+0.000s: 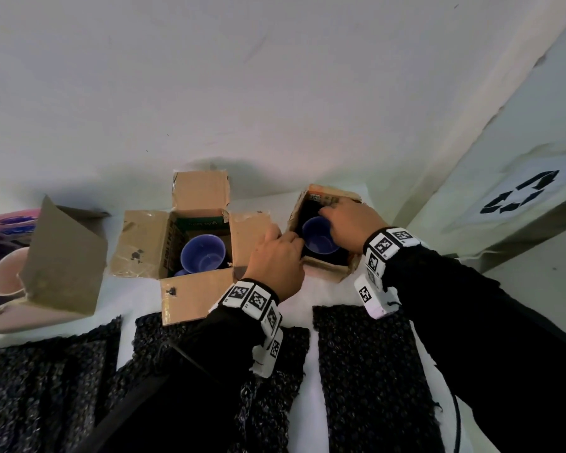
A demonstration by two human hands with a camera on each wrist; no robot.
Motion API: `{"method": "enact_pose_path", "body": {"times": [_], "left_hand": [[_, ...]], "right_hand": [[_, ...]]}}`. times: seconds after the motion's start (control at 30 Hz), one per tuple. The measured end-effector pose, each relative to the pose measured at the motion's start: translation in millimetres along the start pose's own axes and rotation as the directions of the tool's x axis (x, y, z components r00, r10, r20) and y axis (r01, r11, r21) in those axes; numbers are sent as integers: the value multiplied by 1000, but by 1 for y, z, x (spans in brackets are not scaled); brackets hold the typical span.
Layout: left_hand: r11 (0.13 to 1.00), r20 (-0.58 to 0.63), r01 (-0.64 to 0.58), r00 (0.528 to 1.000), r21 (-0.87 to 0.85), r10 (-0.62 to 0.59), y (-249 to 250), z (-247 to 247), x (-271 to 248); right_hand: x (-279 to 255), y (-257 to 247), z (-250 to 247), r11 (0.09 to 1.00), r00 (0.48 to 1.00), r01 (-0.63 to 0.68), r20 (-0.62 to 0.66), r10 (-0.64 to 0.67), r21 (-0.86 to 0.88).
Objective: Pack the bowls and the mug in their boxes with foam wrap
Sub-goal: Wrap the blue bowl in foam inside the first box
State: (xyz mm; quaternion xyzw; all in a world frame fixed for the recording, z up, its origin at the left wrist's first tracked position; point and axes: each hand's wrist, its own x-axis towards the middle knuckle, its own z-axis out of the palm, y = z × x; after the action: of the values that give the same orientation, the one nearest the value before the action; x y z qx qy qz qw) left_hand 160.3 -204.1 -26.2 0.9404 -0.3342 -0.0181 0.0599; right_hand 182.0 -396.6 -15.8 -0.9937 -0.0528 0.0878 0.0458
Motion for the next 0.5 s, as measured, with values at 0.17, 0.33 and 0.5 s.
{"method": "enact_pose_path", "body": {"times": [0.17, 0.33, 0.5], "left_hand": [[906, -258, -21, 961, -423, -98, -6, -11, -15], [727, -283, -60, 941, -684, -188, -4, -15, -15], [622, -162, -19, 971, -783, -174, -1, -16, -17]], "right_hand": [[-24, 0, -1, 890, 958, -15, -247, 143, 456], [-38, -26, -20, 424, 961, -244, 159, 225, 872], [-39, -36, -21, 369, 934, -342, 269, 235, 864]]}}
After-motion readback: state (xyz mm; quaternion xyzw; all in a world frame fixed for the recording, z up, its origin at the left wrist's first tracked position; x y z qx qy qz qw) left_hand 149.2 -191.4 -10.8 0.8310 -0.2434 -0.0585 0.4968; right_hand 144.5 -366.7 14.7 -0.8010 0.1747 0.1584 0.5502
